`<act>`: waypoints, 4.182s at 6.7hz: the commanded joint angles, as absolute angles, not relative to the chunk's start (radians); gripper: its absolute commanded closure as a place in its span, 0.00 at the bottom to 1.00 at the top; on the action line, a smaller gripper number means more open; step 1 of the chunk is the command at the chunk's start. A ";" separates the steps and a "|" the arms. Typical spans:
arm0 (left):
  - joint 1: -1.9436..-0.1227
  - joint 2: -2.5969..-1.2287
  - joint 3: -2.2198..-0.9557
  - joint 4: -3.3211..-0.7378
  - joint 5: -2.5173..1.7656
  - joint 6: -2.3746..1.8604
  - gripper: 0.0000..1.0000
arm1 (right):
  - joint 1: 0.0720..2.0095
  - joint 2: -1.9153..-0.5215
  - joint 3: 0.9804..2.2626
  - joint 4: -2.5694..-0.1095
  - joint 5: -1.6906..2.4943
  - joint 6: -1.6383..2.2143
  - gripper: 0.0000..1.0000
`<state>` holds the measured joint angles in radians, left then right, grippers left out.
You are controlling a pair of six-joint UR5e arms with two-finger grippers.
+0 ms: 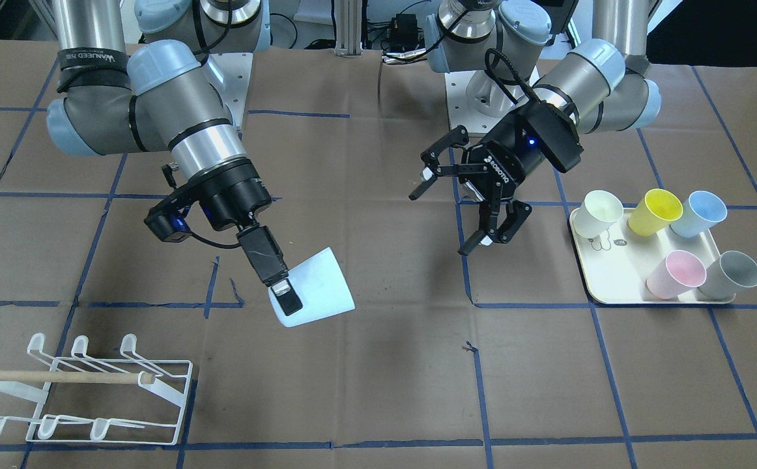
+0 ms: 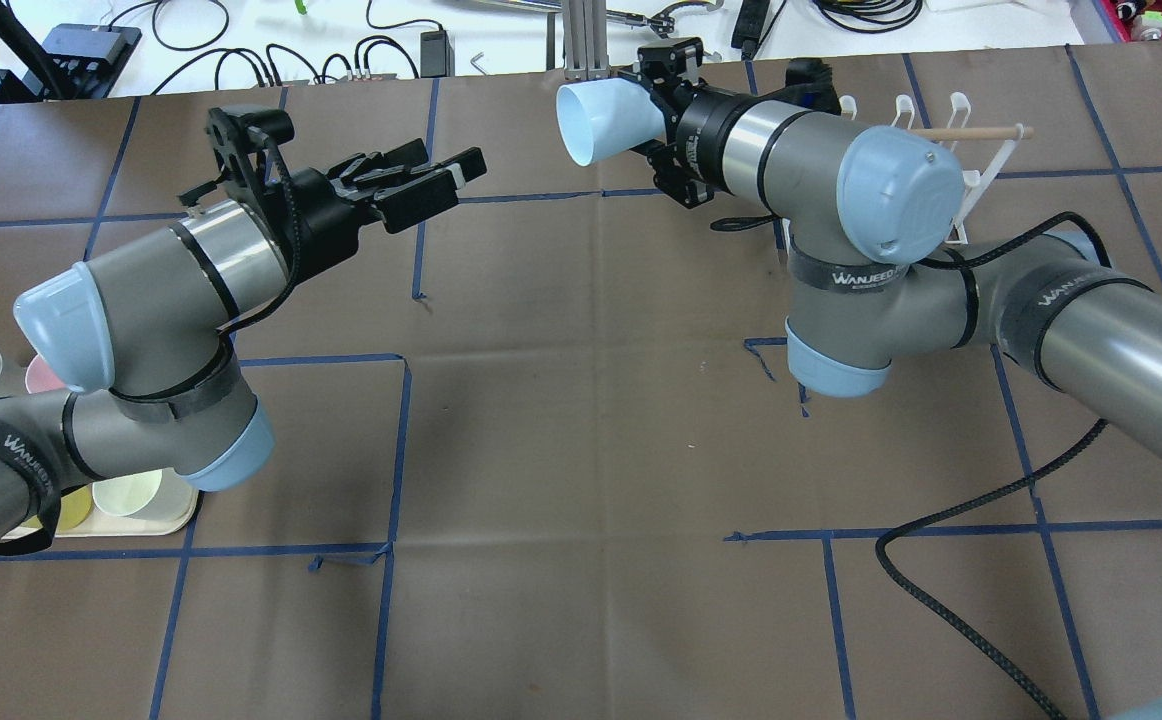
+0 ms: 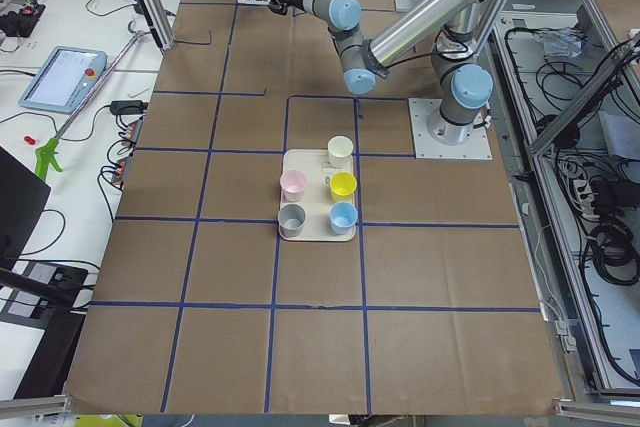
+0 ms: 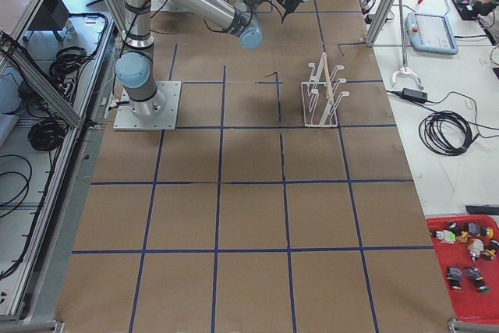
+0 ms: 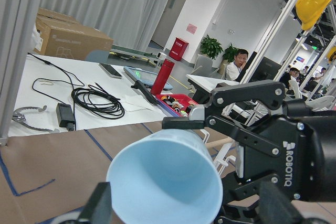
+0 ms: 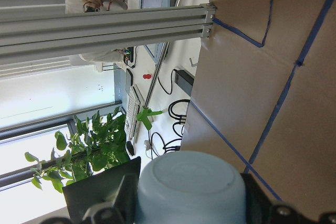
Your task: Transfer IKEA cup to right arm and place on rack
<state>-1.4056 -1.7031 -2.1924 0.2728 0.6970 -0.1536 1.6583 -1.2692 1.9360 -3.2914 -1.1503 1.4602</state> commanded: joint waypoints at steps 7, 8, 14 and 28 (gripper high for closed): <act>-1.558 -1.674 -1.565 -1.500 1.534 -0.143 0.00 | 1.392 -1.060 1.663 -3.382 -1.230 0.140 0.70; -1.559 -1.669 -1.566 -1.506 1.534 -0.111 0.00 | 1.376 -1.024 1.660 -3.454 -1.232 0.056 0.69; -1.560 -1.637 -1.571 -1.499 1.577 -0.015 0.00 | 1.378 -0.973 1.746 -3.510 -1.267 0.041 0.69; -1.559 -1.626 -1.571 -1.497 1.580 -0.015 0.00 | 1.434 -1.017 1.775 -3.508 -1.275 0.064 0.00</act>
